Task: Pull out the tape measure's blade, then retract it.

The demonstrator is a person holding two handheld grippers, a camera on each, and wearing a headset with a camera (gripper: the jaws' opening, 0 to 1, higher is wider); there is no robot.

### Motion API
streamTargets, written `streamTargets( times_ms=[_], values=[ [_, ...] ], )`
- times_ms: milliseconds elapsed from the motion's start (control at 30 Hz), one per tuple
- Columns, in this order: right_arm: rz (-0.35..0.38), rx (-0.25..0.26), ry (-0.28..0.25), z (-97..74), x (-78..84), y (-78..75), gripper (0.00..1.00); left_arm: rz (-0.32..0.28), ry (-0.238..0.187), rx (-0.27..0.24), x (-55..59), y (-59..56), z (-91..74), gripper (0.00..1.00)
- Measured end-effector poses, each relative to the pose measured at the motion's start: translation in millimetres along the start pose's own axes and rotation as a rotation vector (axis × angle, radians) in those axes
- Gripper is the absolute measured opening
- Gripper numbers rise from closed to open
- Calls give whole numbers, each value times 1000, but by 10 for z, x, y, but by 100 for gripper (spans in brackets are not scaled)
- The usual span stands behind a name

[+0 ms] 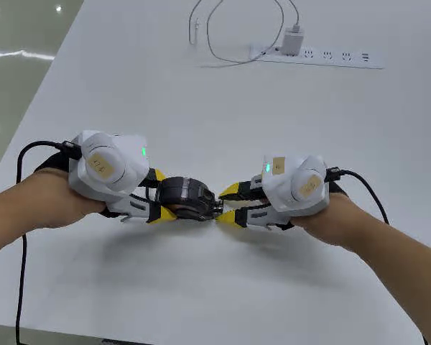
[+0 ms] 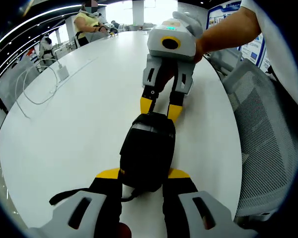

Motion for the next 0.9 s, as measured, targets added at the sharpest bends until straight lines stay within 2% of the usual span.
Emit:
streamTargets(
  times_ms=[433,900],
  values=[
    [-8,-8,-8,34,-2,11,12,4,1,-1,2,3,1,26],
    [-11,10,-4,24,-6,18,9,14,8,-6,-8,-10,0,26]
  ],
)
Point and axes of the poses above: the centre of the closed fingertips' face, and the gripper's own axes: z roughly forward along the fingers, y roughly to its left, x roughly out of its underside, the point moved 8 cm from there along -z, roughly backward along the fingers, and after that the axes turned 12 degrees about x, right-handed, at the moved point
